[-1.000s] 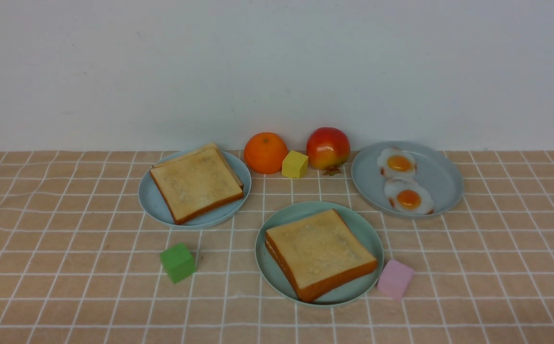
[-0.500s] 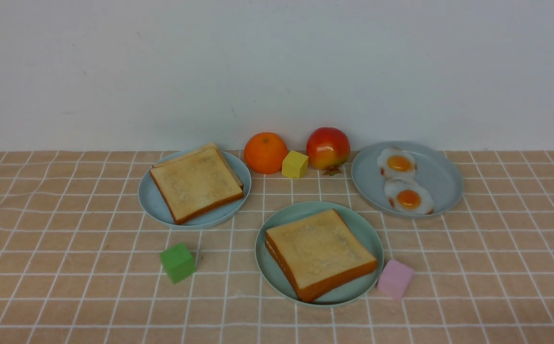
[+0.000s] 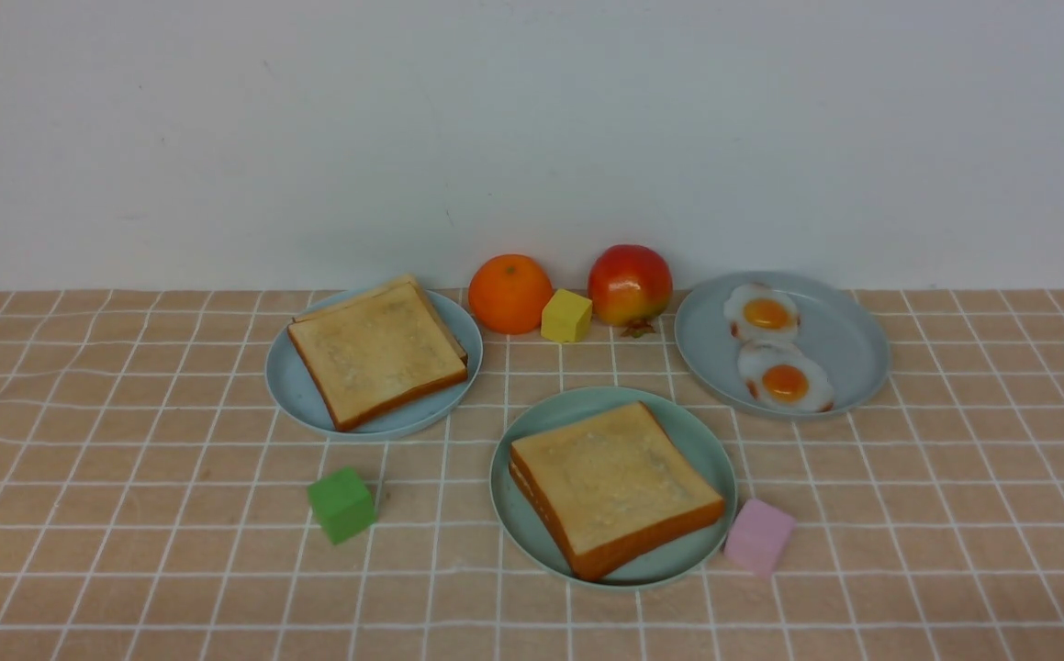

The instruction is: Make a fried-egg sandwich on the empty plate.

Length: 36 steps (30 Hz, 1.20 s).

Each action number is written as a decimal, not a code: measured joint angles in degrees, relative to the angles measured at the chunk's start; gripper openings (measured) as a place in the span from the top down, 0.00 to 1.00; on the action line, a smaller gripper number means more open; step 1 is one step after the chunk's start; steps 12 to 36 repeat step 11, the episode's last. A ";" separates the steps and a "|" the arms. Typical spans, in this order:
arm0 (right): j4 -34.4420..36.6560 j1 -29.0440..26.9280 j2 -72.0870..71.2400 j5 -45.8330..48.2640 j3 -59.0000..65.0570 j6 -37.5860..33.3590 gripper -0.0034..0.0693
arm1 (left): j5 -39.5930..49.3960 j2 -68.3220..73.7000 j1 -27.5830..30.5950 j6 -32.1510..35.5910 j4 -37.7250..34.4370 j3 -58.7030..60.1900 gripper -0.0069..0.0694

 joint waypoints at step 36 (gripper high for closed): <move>0.00 0.00 0.00 0.00 0.00 0.00 0.81 | 0.00 0.00 0.00 0.00 0.00 0.00 0.91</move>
